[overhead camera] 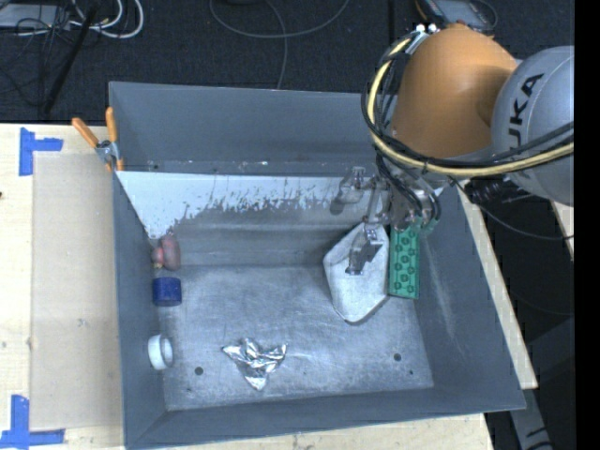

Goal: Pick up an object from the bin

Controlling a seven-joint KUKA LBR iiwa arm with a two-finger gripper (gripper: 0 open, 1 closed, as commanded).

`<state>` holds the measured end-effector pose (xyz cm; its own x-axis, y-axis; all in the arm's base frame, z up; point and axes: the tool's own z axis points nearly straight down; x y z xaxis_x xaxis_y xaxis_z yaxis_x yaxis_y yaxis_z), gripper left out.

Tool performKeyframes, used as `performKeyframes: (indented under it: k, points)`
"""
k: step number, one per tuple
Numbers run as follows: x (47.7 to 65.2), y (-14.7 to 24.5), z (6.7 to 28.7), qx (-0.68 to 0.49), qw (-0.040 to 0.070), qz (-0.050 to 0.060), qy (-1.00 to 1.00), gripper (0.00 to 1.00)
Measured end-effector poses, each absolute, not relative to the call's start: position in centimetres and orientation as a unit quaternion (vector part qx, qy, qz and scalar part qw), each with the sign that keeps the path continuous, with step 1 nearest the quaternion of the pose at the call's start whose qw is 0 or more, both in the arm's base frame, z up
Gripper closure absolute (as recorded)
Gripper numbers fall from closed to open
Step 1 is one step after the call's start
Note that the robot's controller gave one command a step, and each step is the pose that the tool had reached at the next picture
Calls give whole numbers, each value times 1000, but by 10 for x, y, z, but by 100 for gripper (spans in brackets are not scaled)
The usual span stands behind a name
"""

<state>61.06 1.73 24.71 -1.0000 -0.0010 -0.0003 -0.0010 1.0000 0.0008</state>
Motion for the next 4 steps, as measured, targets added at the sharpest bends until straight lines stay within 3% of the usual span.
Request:
performKeyframes:
  k: [1, 2, 3, 4]
  points:
    - [500, 32, 144, -119, -5, 1, 993, 0]
    - [509, 109, 69, -155, 1, 1, 988, 0]
    - [508, 106, 72, -153, -3, 0, 988, 100]
    - [516, 107, 192, -251, 3, 0, 968, 100]
